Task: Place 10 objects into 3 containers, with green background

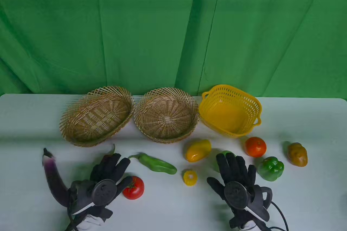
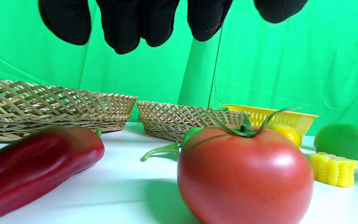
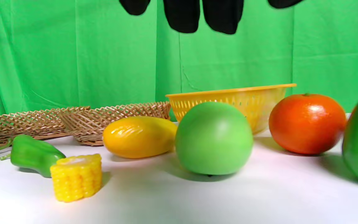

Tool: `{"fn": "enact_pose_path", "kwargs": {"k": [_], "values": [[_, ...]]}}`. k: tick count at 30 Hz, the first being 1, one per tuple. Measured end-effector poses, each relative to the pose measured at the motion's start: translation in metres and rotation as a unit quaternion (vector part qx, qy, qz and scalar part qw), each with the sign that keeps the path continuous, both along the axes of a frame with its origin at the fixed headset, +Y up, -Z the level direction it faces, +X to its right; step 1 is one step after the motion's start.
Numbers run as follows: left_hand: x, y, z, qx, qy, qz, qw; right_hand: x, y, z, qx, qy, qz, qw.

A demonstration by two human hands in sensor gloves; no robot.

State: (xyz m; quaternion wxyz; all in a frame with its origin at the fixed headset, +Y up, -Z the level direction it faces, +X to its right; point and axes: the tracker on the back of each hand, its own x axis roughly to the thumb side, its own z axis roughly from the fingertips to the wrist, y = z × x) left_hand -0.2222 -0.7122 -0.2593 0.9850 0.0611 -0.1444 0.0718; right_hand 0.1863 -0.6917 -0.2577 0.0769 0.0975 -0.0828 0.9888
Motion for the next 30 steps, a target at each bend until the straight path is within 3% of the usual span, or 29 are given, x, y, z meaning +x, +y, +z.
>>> {"fn": "enact_pose_path", "kwargs": {"k": [17,23,30], "values": [[-0.011,0.008,0.002,0.026,0.014,0.017,0.999,0.001,0.002,0.0,0.006,0.0,-0.002,1.0],[-0.037,0.017,0.005,0.06,0.055,0.051,0.995,0.0,0.001,0.0,0.004,0.0,-0.001,1.0],[-0.082,0.007,0.003,0.057,0.135,0.09,0.985,0.0,0.002,0.001,0.004,0.002,-0.004,1.0]]}}
